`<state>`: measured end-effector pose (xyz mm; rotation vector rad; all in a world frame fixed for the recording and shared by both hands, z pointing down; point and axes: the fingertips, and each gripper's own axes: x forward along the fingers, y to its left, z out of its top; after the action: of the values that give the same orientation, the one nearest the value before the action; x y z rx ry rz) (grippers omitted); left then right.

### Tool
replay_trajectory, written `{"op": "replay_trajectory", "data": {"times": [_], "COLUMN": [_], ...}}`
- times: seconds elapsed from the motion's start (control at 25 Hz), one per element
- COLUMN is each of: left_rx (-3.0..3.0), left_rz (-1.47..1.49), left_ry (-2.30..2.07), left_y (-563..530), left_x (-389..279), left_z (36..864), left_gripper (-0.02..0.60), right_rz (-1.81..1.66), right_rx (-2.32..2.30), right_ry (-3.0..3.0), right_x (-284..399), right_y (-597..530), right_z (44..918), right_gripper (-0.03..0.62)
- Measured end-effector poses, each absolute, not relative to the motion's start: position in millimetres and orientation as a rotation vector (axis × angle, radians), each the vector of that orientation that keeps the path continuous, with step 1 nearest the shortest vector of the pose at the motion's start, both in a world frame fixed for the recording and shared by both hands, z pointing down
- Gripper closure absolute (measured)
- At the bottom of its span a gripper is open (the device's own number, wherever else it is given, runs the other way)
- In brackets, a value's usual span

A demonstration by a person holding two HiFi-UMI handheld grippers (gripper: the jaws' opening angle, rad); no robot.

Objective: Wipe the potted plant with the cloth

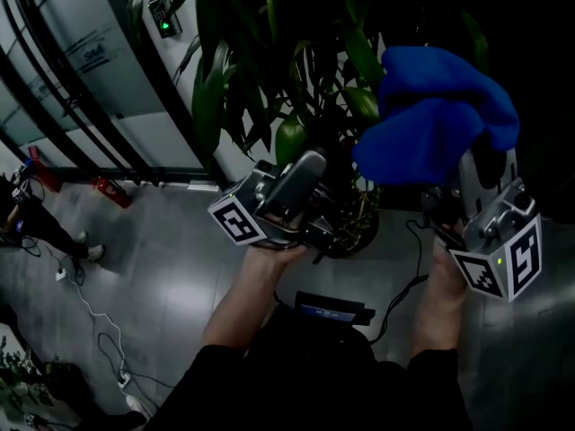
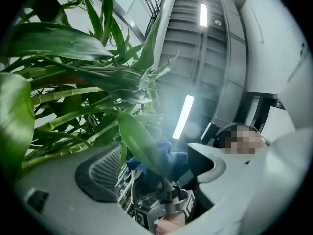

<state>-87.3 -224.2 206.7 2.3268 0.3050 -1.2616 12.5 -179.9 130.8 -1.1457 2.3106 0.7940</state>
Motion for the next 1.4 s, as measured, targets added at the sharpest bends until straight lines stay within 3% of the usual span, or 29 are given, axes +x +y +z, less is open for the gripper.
{"op": "replay_trajectory", "data": {"times": [0.32,0.56,0.8,1.16,1.4], "left_rx": [2.351,2.373,2.482,2.642,2.609], "left_rz": [-1.25,-1.289,-1.301,-1.223,-1.242], "left_ry": [0.31,0.349,0.305,0.179,0.153], "left_y": [-217,-207,-182,-174,-176], "left_x": [-81,-83,-83,-76,-79], "left_z": [192,192,180,184,192], "left_gripper": [0.156,0.146,0.114,0.106,0.106], "right_rz": [0.8,0.671,0.837,1.047,0.988], "right_rx": [-0.885,-0.889,-0.924,-0.853,-0.76], "right_ry": [2.062,2.459,2.849,3.061,3.129], "right_x": [37,-29,-85,-108,-98], "right_y": [-134,-197,-203,-180,-168], "right_z": [77,131,188,237,266], "right_gripper": [0.523,0.523,0.522,0.523,0.523]}}
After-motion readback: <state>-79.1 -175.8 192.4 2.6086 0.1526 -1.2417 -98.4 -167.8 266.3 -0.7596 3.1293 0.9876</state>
